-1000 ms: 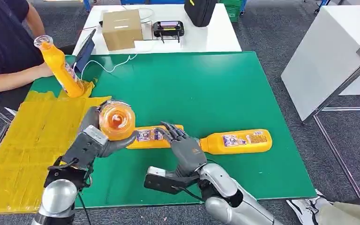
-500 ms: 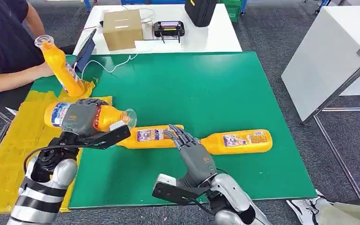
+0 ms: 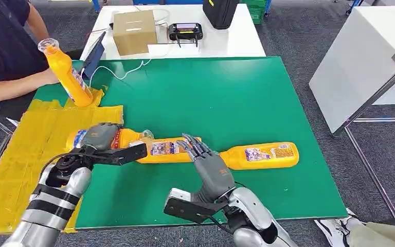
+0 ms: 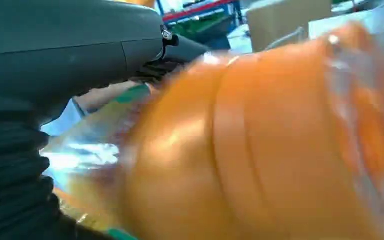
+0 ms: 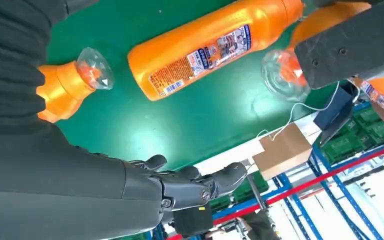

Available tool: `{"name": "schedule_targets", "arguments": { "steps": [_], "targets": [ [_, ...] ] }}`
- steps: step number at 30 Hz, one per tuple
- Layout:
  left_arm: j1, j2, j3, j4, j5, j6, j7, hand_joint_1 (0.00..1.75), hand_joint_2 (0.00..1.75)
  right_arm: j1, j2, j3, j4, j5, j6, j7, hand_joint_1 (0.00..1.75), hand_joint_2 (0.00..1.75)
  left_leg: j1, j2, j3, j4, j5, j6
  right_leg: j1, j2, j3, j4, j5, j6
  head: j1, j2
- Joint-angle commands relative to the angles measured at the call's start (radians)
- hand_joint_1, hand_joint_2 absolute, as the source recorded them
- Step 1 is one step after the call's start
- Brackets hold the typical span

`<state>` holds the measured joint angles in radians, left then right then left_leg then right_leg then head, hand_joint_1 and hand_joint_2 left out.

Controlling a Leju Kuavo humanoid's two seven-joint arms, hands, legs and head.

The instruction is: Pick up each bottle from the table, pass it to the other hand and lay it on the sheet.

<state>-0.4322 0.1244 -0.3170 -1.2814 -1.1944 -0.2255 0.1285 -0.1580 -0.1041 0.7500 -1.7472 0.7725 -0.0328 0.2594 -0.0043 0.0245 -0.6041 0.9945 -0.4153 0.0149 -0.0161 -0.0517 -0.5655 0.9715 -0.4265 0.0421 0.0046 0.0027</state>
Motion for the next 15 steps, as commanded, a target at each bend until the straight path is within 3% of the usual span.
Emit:
{"name": "schedule_targets", "arguments": {
  "steps": [1, 15],
  "targets": [
    [-0.07, 0.006, -0.051, 0.089, 0.03, -0.009, 0.003, 0.0, 0.0, -0.025, -0.006, -0.029, 0.075, -0.005, 0.001, -0.002, 0.0, 1.75, 0.001, -0.003, 0.003, 0.0, -0.001, -0.001, 0.001, 0.003, 0.004, -0.001, -0.001, -0.001, 0.0, 0.0],
    [-0.065, 0.003, -0.034, 0.07, 0.073, -0.015, 0.014, 0.0, 0.0, -0.019, -0.003, -0.039, 0.103, 0.006, 0.002, -0.004, 0.0, 1.75, 0.001, -0.001, 0.001, 0.0, 0.0, -0.001, 0.001, 0.002, 0.002, -0.001, 0.0, -0.001, 0.0, 0.0]
  ]
}}
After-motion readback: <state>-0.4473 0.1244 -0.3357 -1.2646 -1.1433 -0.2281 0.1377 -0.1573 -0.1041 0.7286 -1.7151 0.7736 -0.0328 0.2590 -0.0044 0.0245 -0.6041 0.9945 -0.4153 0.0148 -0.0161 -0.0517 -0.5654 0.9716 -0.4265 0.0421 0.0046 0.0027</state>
